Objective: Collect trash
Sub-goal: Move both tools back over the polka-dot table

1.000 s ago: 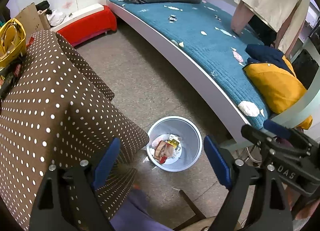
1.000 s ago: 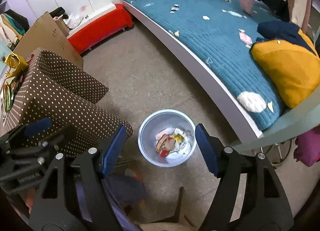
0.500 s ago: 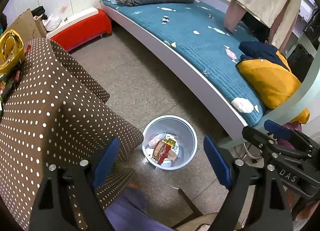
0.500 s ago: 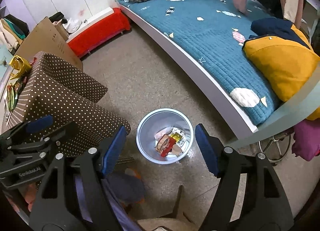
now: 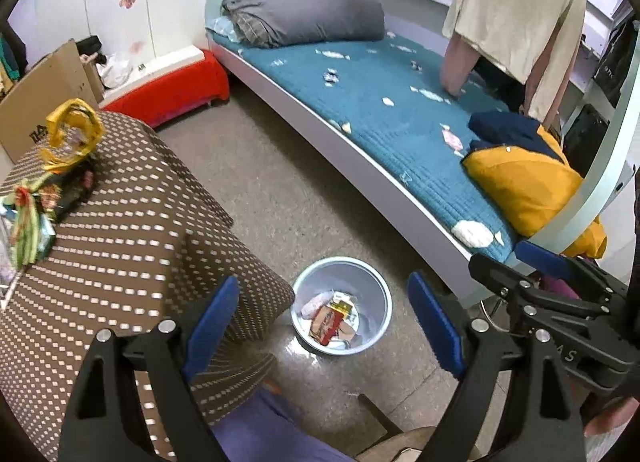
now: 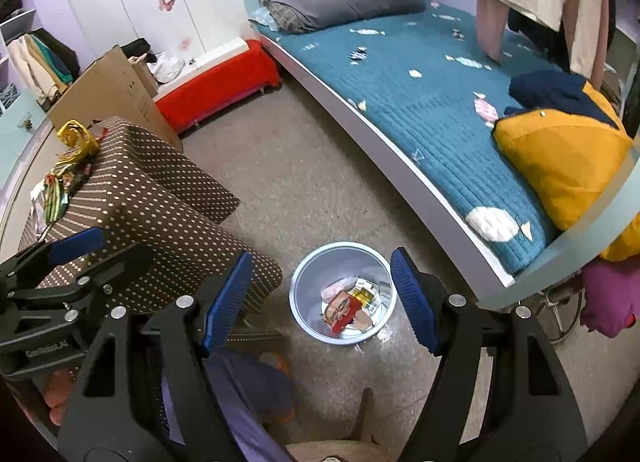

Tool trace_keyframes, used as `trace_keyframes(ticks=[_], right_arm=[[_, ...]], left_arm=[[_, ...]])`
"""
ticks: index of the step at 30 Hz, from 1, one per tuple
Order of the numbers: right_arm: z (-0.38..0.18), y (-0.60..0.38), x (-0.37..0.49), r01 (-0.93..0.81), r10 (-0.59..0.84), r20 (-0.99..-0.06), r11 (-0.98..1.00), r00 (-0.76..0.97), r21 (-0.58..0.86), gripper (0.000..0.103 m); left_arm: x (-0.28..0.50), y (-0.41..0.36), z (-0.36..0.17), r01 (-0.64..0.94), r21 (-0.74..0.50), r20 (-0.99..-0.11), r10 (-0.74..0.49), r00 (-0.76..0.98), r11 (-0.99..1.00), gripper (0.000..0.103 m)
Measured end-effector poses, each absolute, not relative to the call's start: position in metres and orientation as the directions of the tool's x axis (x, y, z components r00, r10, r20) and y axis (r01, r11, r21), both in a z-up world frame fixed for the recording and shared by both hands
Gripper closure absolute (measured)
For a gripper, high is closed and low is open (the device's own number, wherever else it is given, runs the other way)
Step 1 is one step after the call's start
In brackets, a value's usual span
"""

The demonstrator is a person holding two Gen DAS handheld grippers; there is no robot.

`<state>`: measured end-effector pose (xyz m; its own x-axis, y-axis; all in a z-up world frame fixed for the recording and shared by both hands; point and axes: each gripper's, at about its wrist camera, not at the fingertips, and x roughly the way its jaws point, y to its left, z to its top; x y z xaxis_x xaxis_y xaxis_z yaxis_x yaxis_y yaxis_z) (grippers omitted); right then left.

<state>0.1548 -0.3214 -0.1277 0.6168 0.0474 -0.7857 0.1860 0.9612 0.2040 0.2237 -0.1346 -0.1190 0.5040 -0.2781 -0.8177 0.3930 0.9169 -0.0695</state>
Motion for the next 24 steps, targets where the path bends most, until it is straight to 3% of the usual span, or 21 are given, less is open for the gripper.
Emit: trace_keyframes(ticks=[24], right_arm=[[-0.068, -0.205, 0.192, -0.084, 0.169, -0.707, 0.985, 0.687, 0.154, 0.017]], left_arm=[[0.231, 0.017, -0.065, 0.131, -0.088, -0.734, -0.153, 0.662, 0.987, 0.013]])
